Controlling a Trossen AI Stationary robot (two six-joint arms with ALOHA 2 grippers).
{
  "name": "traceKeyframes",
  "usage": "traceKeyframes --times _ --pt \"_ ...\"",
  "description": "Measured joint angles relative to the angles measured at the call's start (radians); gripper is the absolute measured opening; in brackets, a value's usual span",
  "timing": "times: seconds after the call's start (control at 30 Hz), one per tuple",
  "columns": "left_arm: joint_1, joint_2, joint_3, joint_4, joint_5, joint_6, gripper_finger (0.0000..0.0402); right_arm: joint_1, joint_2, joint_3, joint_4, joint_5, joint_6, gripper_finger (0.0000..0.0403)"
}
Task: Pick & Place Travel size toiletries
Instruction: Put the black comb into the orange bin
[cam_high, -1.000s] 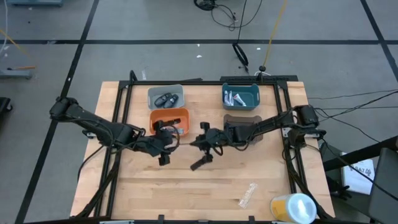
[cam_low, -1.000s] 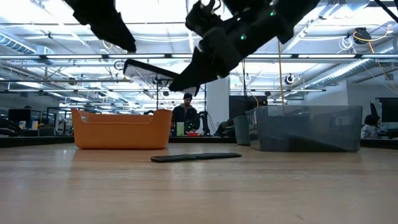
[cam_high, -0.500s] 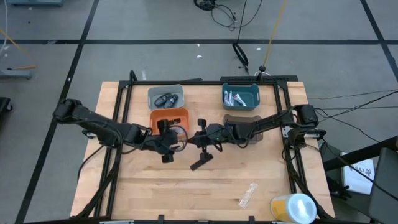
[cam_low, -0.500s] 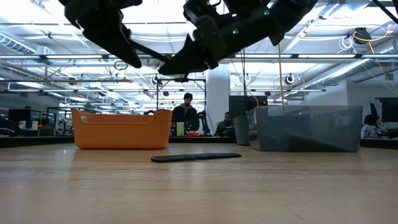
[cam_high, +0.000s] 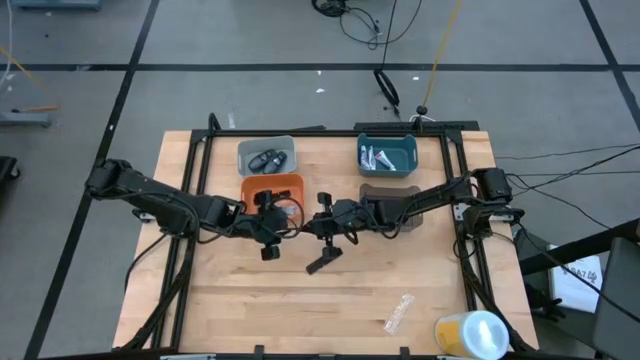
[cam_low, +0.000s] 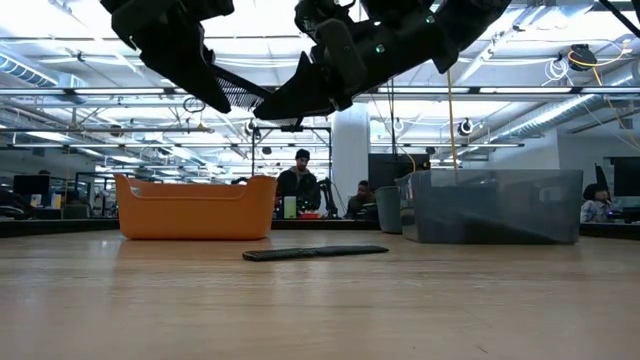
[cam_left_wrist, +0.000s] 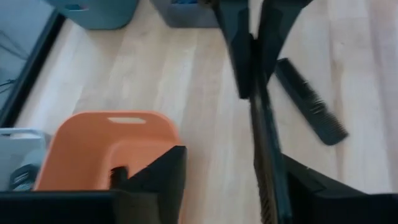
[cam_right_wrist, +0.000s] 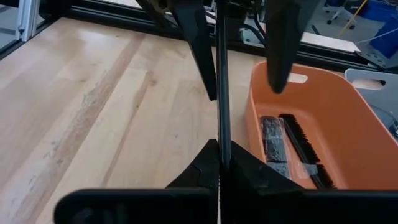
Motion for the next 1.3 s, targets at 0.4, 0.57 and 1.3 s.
traceKeyframes --times 0.4,0.57,1.3 --pt "0.0 0.0 0.0 0.05 0.102 0.039 0.001 0.0 0.0 0.0 -0.007 0.0 -0.008 0.0004" --pt "0.0 -0.009 0.0 0.045 0.086 0.059 0.0003 -0.001 0.0 0.001 -0.018 0.0 -0.016 0.0015" --pt "0.215 -0.136 -0.064 -0.289 0.004 -0.022 0.0 -0.017 -0.126 0.002 -0.21 0.032 -0.001 0.0241"
